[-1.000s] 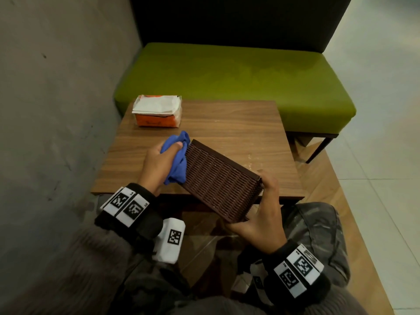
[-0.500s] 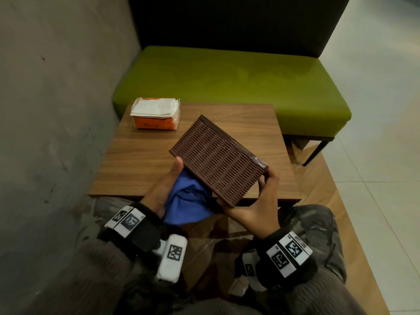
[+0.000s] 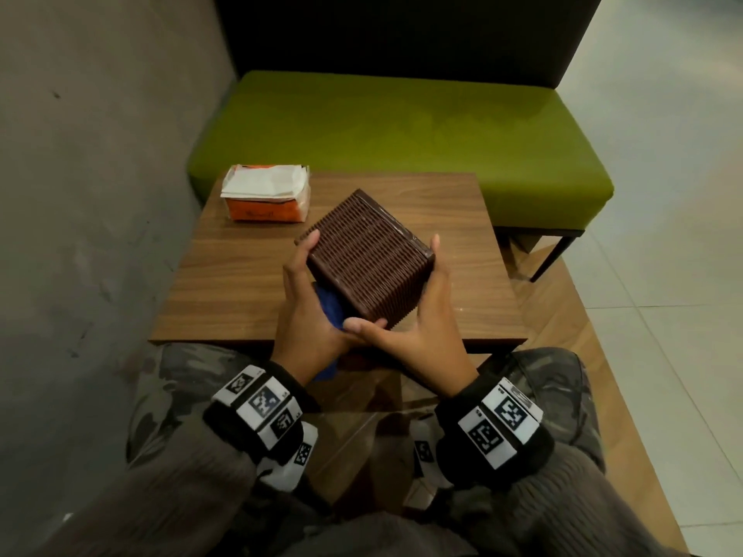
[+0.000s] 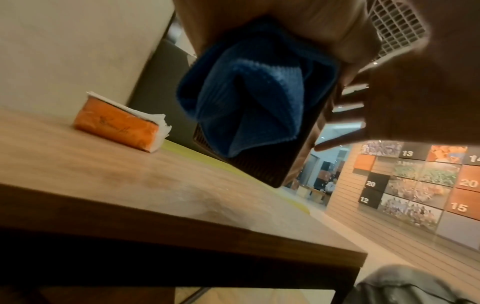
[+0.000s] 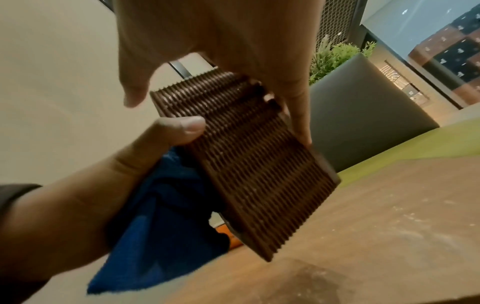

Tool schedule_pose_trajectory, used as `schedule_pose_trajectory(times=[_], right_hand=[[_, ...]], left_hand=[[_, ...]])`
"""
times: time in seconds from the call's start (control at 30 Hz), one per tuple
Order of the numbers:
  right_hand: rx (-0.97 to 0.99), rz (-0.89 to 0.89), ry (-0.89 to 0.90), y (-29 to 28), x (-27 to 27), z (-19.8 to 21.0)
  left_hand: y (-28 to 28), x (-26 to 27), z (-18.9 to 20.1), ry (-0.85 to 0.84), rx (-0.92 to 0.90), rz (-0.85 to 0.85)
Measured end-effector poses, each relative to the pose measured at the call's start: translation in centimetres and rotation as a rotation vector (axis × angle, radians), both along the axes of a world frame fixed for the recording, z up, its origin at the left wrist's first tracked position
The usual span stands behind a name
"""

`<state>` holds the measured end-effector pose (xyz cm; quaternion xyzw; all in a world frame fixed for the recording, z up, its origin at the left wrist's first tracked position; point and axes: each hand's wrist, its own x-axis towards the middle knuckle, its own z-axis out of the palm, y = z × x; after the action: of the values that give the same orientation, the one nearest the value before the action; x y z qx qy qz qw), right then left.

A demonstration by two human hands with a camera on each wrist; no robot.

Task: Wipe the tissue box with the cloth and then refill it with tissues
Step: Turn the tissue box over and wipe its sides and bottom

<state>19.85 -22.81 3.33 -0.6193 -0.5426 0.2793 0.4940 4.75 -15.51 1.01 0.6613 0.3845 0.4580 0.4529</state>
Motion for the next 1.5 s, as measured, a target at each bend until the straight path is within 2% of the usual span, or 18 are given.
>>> schedule_pose_trajectory(times=[0.1,0.27,0.33,0.4,0.43,0.47,0.5,0.57,0.63,0.7,0.73,0.87,0.93,1.0,1.07,1.2,1.37,1.5], right_hand=[[0.039,-0.059,-0.009,0.9,-0.3,0.0],[0.063,-0.101,-0.079,0.0,1.2,-0.7],[0.057,-0.072,-0.130,-0.4,1.8,-1.0],[0.061,-0.045,-0.154,-0.7,2.1,-1.2],[0.072,-0.028,-0.167,-0.8,2.1,-1.4],[0.082,-0.009,-0.177,-0.8,2.1,-1.7],[0.090,0.005,-0.185,-0.8,2.1,-1.8],[0.097,0.020,-0.200,-0.5,1.6,-1.8],[0.116,0.041,-0.230,-0.3,0.9,-1.5],[0.152,0.059,-0.261,-0.3,0.5,-1.5],[0.162,0.050,-0.248,-0.4,0.4,-1.5],[0.219,0.021,-0.223,-0.8,1.1,-1.8],[0.201,0.018,-0.212,-0.8,1.3,-1.8],[0.177,0.023,-0.189,-0.9,1.2,-1.6],[0.180,0.032,-0.189,-1.0,1.1,-1.5],[0.232,0.020,-0.190,-0.9,1.1,-1.4],[0.226,0.017,-0.152,-1.0,1.0,-1.3],[0.258,0.002,-0.221,-1.1,1.1,-1.6]], left_hand=[[-0.3,-0.3,-0.5,-0.020,-0.022,-0.050],[0.3,-2.8,0.8,0.176,0.082,-0.213],[0.5,-3.8,1.6,0.095,-0.018,0.001],[0.9,-4.1,2.8,-0.082,-0.136,0.393],[0.9,-4.1,3.8,-0.127,-0.090,0.537],[0.6,-3.7,5.0,-0.159,-0.014,0.584],[0.1,-2.9,6.2,-0.161,0.082,0.546],[-1.8,-0.7,8.1,-0.026,0.277,0.279],[-3.5,1.4,8.2,0.278,0.549,-0.038],[-3.5,2.5,7.2,0.528,0.815,-0.141],[-2.7,2.6,6.9,0.540,0.823,-0.113],[-0.4,2.7,7.7,0.413,0.547,0.200],[-1.3,3.3,7.5,0.454,0.620,0.153],[-3.1,3.8,7.1,0.497,0.786,-0.025],[-2.7,3.6,7.0,0.508,0.822,-0.074],[-1.0,3.3,7.3,0.411,0.652,0.238],[-3.6,4.2,6.9,0.479,0.886,0.037],[0.0,2.5,7.2,0.431,0.614,0.298]])
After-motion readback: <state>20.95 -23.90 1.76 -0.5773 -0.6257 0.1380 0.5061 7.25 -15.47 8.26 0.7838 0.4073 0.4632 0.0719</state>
